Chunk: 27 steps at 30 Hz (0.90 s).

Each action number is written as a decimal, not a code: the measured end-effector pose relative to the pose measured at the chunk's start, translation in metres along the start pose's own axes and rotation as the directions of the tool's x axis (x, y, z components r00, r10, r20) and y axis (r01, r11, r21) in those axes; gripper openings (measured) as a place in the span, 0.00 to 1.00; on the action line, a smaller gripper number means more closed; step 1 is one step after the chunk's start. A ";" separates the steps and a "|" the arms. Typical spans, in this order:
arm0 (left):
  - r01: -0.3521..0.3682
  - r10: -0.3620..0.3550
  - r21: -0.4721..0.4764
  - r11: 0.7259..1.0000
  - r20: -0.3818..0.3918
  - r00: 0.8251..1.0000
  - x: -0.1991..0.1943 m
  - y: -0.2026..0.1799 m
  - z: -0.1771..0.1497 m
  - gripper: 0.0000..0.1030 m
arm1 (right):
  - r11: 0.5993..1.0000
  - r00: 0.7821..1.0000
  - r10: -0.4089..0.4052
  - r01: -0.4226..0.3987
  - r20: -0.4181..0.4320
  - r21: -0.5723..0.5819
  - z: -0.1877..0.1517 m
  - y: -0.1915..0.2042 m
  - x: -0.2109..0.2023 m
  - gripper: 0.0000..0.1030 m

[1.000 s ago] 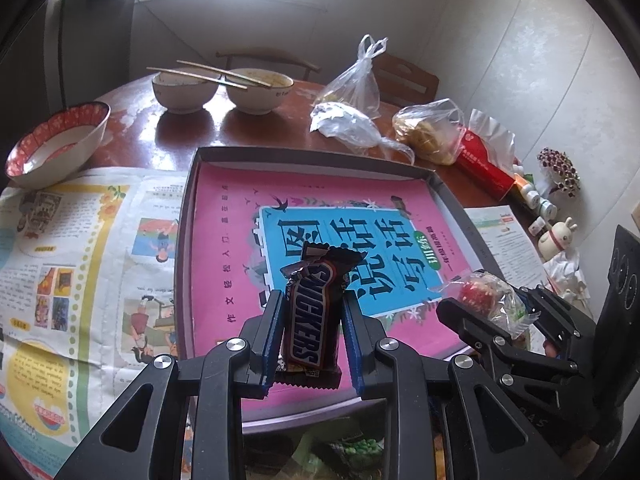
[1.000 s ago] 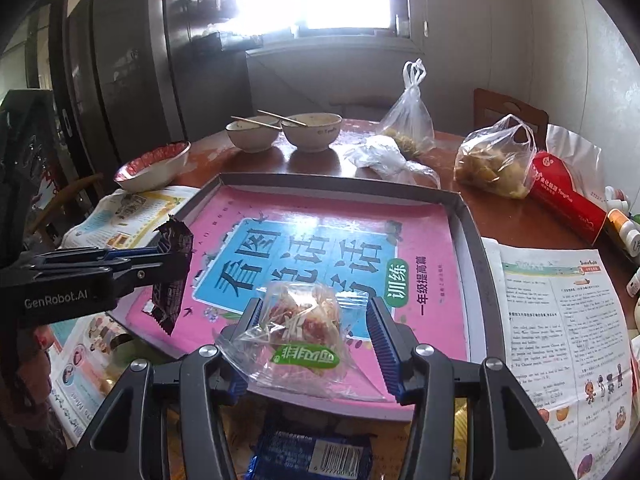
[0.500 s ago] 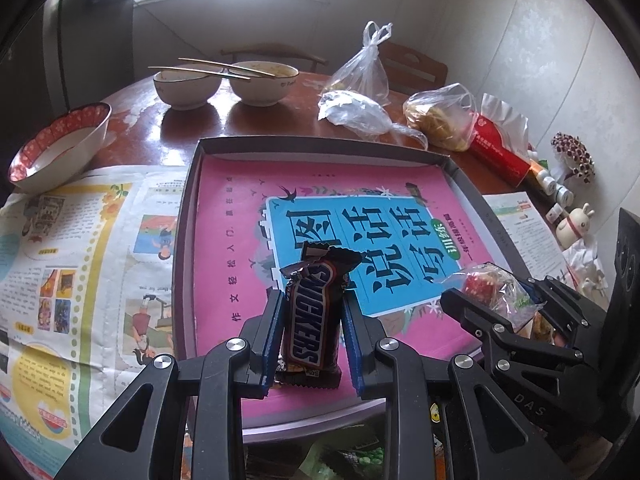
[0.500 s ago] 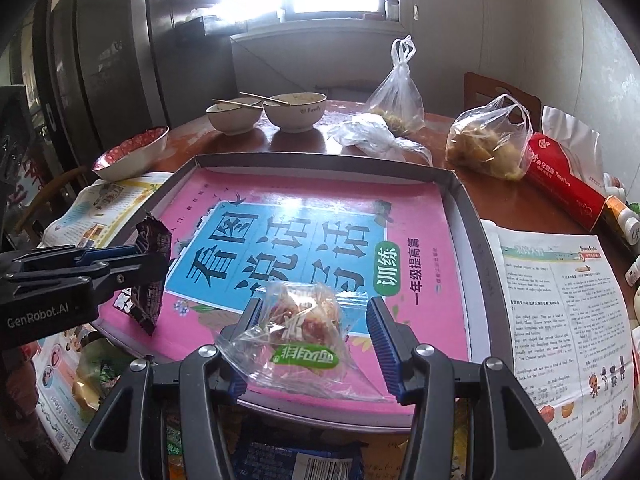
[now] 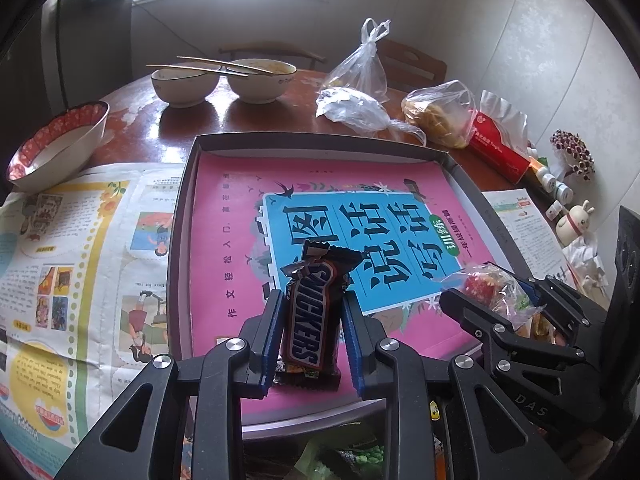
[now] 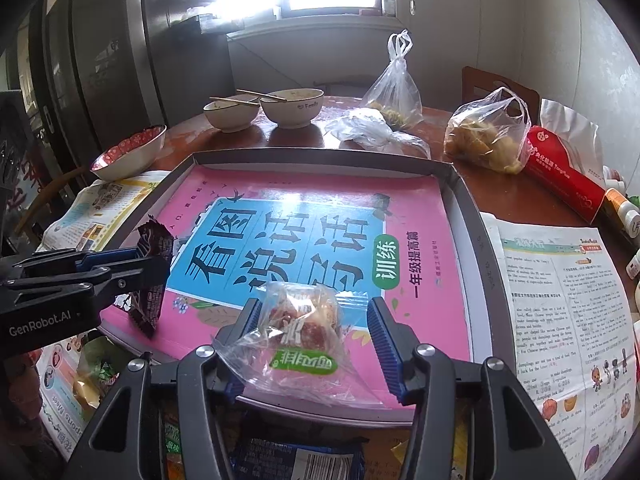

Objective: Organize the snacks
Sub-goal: 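Carry the Snickers bar into the tray with the left gripper and release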

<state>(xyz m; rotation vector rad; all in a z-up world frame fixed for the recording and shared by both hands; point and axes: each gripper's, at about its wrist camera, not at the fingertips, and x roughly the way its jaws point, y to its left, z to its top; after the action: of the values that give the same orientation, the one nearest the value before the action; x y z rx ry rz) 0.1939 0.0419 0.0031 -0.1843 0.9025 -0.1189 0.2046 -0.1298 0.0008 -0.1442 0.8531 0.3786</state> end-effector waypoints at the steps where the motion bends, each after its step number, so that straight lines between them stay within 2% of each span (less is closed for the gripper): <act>1: -0.001 0.001 0.001 1.000 -0.001 1.000 0.000 0.000 0.000 0.28 | 1.000 1.000 0.001 -0.001 0.000 0.002 0.000 0.000 -0.001 0.52; 15: -0.018 0.018 0.004 1.000 0.018 1.000 -0.009 -0.002 -0.003 0.33 | 1.000 0.999 0.007 -0.007 0.036 0.005 0.000 -0.001 -0.015 0.59; 22: -0.021 0.022 -0.003 1.000 0.032 0.999 -0.016 -0.001 -0.003 0.40 | 1.000 0.999 0.007 -0.008 0.052 0.010 -0.001 -0.001 -0.023 0.61; 27: -0.019 0.019 0.000 1.000 0.048 0.999 -0.025 -0.003 -0.004 0.49 | 1.000 0.998 0.011 -0.012 0.062 0.011 -0.001 -0.001 -0.028 0.61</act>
<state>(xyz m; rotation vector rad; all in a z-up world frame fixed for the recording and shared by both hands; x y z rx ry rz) 0.1749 0.0425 0.0204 -0.1773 0.8560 -0.0972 0.1877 -0.1387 0.0211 -0.1164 0.7955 0.3870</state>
